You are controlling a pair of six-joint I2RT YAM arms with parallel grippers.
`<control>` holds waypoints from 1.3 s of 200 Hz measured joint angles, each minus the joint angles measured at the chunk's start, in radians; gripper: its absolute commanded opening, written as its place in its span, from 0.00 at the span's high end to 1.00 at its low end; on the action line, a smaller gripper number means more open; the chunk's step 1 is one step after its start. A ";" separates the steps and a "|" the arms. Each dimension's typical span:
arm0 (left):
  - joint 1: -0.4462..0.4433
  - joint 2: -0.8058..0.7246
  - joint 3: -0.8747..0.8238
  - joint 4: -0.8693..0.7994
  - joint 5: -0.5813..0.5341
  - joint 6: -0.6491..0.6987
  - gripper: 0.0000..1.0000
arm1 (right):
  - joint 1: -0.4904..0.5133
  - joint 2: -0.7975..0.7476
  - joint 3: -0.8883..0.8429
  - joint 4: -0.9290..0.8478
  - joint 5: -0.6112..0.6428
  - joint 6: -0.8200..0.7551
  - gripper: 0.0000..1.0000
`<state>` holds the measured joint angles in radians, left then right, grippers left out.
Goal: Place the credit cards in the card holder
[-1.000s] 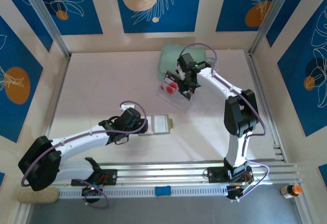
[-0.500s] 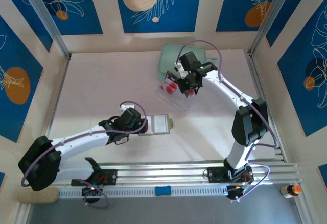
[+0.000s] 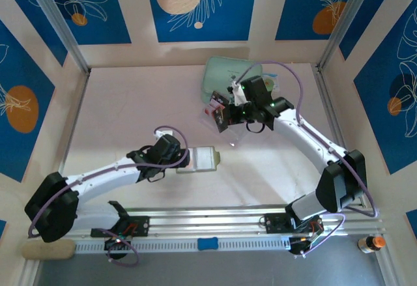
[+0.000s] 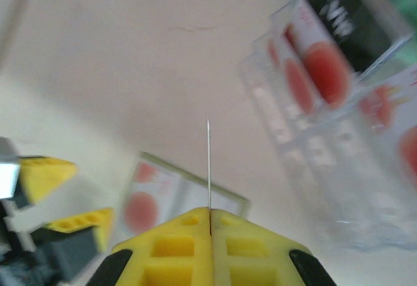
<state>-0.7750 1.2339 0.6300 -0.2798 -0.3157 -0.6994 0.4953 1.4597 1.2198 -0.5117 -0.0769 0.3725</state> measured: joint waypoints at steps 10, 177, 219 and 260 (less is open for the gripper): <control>0.003 0.008 0.006 -0.005 0.000 0.003 0.00 | 0.000 -0.017 -0.080 0.090 -0.053 0.068 1.00; 0.039 0.166 0.053 -0.051 0.020 0.085 0.00 | 0.206 0.127 -0.615 0.933 -0.011 0.641 1.00; 0.044 0.176 0.053 -0.050 0.020 0.097 0.00 | 0.221 0.169 -0.645 1.018 0.000 0.677 1.00; 0.045 0.176 0.053 -0.050 0.020 0.099 0.00 | 0.225 0.169 -0.649 1.063 0.010 0.688 1.00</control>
<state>-0.7300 1.4097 0.6827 -0.3302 -0.2958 -0.6006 0.7208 1.6291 0.5709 0.5510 -0.0673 1.0603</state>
